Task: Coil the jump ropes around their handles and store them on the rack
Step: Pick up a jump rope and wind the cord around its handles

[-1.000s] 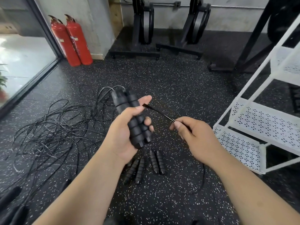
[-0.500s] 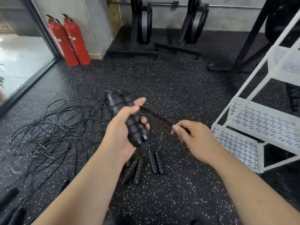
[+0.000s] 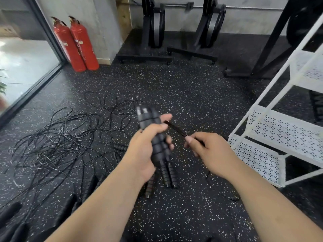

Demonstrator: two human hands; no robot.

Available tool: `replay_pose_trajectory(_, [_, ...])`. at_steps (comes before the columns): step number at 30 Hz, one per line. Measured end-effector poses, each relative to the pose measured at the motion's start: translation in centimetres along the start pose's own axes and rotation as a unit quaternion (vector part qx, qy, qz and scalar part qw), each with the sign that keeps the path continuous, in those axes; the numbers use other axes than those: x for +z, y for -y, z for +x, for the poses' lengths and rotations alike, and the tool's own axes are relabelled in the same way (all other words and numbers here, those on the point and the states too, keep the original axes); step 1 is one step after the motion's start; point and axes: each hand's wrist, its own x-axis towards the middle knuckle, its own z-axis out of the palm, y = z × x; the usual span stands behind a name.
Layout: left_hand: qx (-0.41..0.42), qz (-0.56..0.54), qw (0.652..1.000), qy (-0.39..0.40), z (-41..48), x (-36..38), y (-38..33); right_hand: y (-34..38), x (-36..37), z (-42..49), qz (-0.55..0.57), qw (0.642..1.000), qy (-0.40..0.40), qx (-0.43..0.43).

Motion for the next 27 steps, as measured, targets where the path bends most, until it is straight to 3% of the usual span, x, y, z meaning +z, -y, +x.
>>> replay_pose_trajectory(4, [0.029, -0.072, 0.996, -0.043, 0.1, -0.6, -1.1, 0.1, -0.4, -0.2, 0.015, 1.0, -0.01, -0.012])
replay_pose_trajectory(12, [-0.049, 0.055, 0.996, 0.049, -1.1, 1.7, 2.7, 0.1, 1.0, 0.4, -0.019, 0.999, -0.039, -0.024])
replay_pose_trajectory(20, [0.027, -0.064, 0.997, -0.032, 0.4, -0.8, -1.0, 0.1, -0.1, -0.2, 0.024, 1.0, 0.008, -0.002])
replay_pose_trajectory(27, [-0.059, 0.055, 0.995, 0.061, -0.9, 1.1, 2.5, 0.4, 1.1, 0.3, 0.0, 1.0, -0.018, -0.022])
